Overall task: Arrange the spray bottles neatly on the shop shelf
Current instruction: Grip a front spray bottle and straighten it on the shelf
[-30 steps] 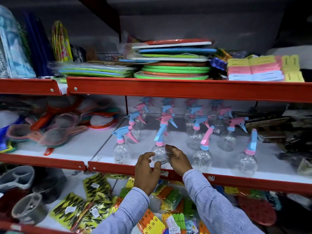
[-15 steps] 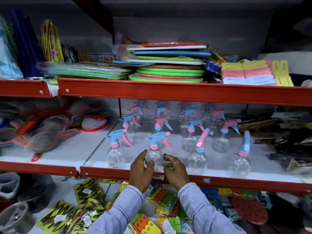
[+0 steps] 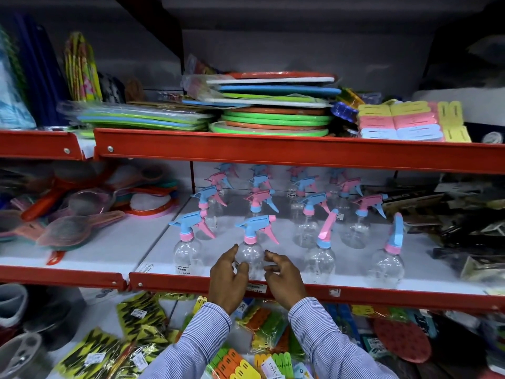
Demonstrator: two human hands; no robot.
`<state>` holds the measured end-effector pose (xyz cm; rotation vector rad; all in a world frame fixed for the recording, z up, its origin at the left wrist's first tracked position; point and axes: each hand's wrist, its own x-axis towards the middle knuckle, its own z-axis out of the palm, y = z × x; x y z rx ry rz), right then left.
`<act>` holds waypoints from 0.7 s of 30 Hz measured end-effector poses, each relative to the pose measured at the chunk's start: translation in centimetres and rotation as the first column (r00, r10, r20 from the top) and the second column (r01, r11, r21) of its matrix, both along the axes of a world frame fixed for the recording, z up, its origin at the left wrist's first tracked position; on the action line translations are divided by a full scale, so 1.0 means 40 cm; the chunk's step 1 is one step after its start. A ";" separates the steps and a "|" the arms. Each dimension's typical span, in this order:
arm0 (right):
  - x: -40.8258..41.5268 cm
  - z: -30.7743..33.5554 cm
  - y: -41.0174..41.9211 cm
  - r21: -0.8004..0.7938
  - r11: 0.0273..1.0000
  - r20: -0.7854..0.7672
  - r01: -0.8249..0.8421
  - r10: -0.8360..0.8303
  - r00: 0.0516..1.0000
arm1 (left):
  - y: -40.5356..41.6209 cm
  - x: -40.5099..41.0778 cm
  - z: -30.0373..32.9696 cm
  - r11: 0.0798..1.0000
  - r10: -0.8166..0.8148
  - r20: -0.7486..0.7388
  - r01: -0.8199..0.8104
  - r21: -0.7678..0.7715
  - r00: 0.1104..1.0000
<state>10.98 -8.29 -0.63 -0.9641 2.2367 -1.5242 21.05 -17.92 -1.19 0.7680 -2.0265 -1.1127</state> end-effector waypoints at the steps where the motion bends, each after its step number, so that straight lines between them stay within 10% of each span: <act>1: 0.000 0.000 -0.001 -0.001 1.000 -0.002 0.000 0.000 1.000 | 0.000 0.001 -0.001 1.000 0.001 0.001 -0.001 -0.001 1.000; 11: 0.006 -0.008 0.035 -0.103 0.994 -0.054 0.048 -0.054 0.997 | 0.017 0.025 -0.007 0.991 0.022 -0.072 -0.031 -0.130 0.997; 21: -0.076 -0.033 0.245 -0.375 0.831 -0.047 0.410 -0.459 0.887 | 0.160 -0.052 -0.011 0.964 -0.070 -0.234 0.005 -0.267 0.970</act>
